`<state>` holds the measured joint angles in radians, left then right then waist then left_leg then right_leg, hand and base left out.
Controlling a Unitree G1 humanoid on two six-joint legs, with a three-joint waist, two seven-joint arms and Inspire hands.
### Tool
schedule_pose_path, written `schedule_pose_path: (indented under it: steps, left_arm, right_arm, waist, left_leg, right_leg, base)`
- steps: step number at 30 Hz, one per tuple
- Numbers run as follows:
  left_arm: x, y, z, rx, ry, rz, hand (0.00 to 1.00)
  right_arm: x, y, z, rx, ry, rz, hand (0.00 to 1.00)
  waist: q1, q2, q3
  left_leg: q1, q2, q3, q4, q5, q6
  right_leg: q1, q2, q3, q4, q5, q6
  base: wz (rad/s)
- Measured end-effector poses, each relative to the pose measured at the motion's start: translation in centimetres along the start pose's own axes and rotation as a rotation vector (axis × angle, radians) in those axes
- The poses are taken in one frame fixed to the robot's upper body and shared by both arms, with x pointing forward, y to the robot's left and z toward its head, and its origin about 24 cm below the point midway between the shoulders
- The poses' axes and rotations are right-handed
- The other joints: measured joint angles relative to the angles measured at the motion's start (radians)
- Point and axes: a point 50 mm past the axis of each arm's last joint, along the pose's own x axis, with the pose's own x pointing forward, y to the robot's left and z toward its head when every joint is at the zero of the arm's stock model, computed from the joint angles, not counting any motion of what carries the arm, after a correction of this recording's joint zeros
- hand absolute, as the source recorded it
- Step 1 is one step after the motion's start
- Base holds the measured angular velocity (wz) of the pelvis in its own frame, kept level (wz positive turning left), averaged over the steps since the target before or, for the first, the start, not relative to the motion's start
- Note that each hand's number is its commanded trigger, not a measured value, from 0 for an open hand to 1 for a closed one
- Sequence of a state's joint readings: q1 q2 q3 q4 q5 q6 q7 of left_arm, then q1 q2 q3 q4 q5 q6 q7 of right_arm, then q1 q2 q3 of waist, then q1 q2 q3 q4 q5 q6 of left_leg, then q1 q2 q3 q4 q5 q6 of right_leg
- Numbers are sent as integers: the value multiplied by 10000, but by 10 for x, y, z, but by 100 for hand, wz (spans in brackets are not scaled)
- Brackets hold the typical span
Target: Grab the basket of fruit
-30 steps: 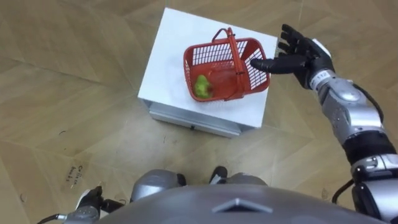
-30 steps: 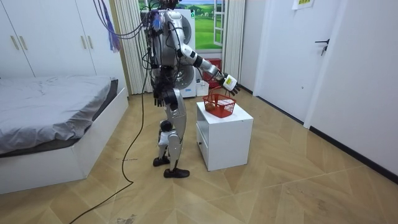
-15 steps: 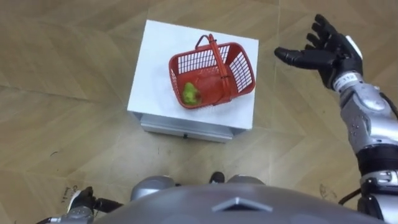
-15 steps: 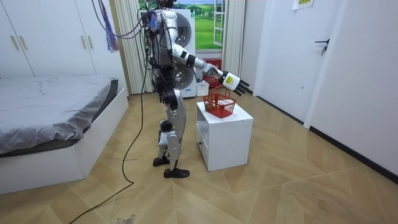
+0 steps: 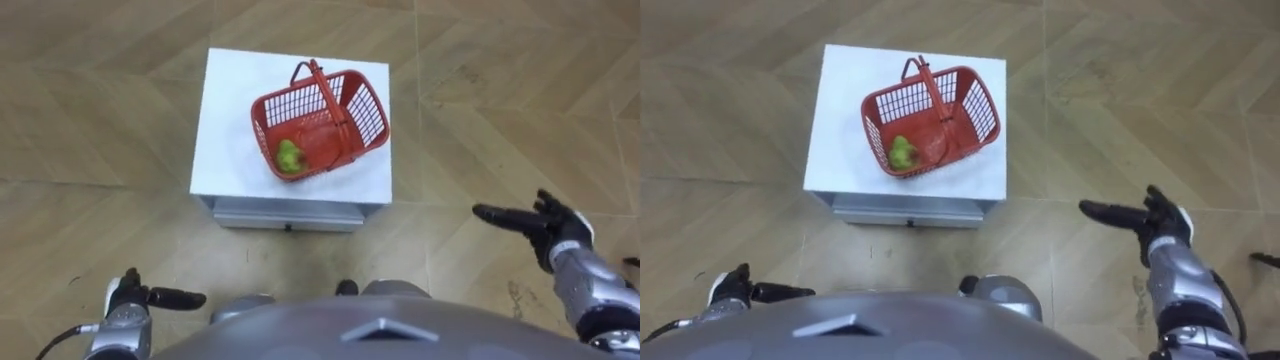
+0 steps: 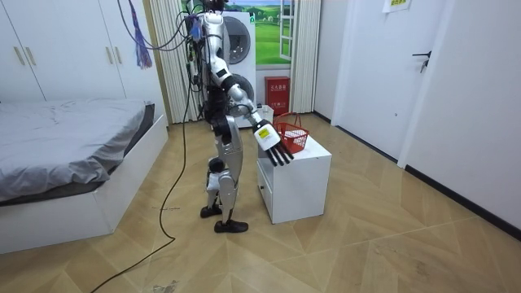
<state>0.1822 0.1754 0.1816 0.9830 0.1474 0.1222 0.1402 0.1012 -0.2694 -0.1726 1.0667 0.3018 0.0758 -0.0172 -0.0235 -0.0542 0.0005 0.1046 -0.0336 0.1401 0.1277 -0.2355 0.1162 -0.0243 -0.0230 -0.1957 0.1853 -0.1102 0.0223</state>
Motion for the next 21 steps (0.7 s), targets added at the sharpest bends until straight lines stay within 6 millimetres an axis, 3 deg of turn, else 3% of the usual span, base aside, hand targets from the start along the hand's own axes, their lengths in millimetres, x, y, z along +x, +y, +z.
schedule_pose_path:
  steps: [3, 6, 13, 21]
  left_arm:
    - [0, -6, -5, 53, 199, -95, 0]
    - [-1, -14, -8, 111, 399, -286, 0]
    - [-3, -20, -13, 335, 498, -424, 0]
    - [-5, -22, -21, 1035, 888, -338, 0]
  right_arm:
    - [-4, 5, -34, -48, 1060, -32, 0]
    - [-6, 9, -48, -254, 1577, 5, 0]
    - [-10, 26, -70, -589, 2310, 478, 0]
    - [-16, 20, -91, -3237, 3206, 235, 0]
  waist:
    - [-31, 72, 9]
    - [-63, 232, 36]
    - [-35, 312, 41]
    - [-20, 327, 46]
  left_leg:
    - [43, 44, 59, -1, -27, -46]
    - [67, 58, 84, 5, -34, -59]
    - [105, 98, 74, -7, -66, -111]
    - [169, 130, 112, -3, -80, -136]
  right_leg:
    - [21, 77, 56, -14, -29, -43]
    - [47, 100, 22, -20, -52, -67]
    - [87, 126, -21, -11, -89, -115]
    - [129, 166, 27, -16, -95, -124]
  base:
    - [-7]
    - [-3]
    - [0]
    - [0]
